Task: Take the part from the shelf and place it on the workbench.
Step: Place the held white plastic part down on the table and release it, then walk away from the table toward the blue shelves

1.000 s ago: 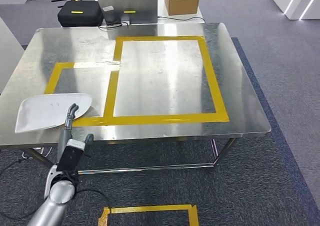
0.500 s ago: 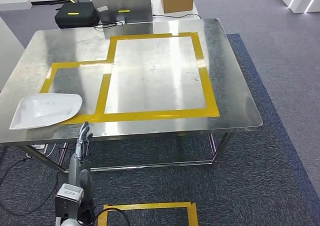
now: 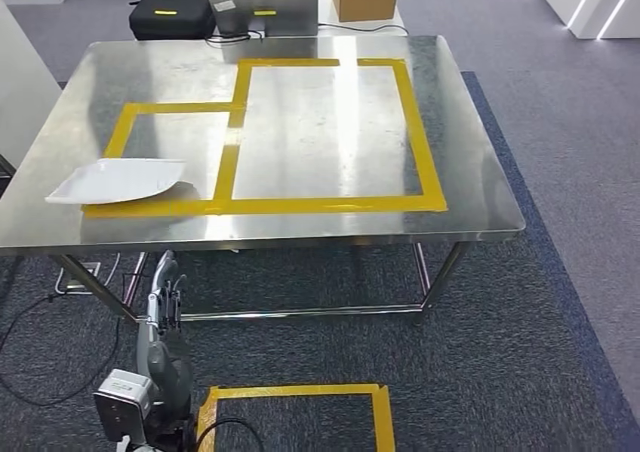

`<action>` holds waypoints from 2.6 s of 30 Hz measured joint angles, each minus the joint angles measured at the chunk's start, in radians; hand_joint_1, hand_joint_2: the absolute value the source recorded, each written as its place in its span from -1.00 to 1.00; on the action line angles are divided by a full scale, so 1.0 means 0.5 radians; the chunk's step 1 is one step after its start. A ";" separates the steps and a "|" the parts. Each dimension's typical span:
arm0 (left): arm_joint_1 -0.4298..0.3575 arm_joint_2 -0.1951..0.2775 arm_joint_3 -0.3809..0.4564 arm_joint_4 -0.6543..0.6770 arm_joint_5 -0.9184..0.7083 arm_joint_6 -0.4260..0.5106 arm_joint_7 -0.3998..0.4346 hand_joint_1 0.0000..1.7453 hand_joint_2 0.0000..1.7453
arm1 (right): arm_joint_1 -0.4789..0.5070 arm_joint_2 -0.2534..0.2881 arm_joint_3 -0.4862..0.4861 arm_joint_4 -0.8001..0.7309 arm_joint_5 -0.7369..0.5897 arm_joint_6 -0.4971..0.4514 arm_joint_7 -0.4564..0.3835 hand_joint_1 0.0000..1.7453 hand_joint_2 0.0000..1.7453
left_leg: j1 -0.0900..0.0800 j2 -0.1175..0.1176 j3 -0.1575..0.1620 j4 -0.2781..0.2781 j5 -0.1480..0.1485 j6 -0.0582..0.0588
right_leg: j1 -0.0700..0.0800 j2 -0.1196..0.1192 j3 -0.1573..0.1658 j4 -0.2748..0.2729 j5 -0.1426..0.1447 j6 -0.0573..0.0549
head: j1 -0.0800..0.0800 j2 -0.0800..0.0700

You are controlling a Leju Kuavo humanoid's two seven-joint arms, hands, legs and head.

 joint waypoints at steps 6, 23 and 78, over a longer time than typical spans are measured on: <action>0.006 0.002 -0.003 -0.001 0.029 -0.001 0.000 -1.00 -1.00 | 0.001 -0.003 -0.002 -0.001 -0.003 0.020 0.001 -1.00 1.00 | -0.007 -0.003 -0.130 0.074 0.066 -0.043 | -0.001 0.000 0.476 -0.587 0.104 -0.020 | -0.001 0.000; 0.037 0.044 -0.047 -0.028 0.012 0.082 -0.001 -1.00 -1.00 | 0.002 0.014 -0.002 0.000 0.040 -0.040 0.032 -1.00 -1.00 | 0.017 -0.030 0.032 0.056 -0.052 -0.082 | 0.005 -0.011 0.341 -0.595 0.220 -0.063 | -0.020 0.000; 0.014 0.052 -0.054 -0.050 0.037 -0.047 -0.001 -1.00 -1.00 | -0.017 -0.006 -0.013 -0.003 0.067 0.003 0.073 -1.00 -1.00 | -0.005 -0.022 -0.253 0.161 0.007 -0.100 | 0.009 -0.019 0.459 -0.658 0.163 -0.132 | -0.010 0.000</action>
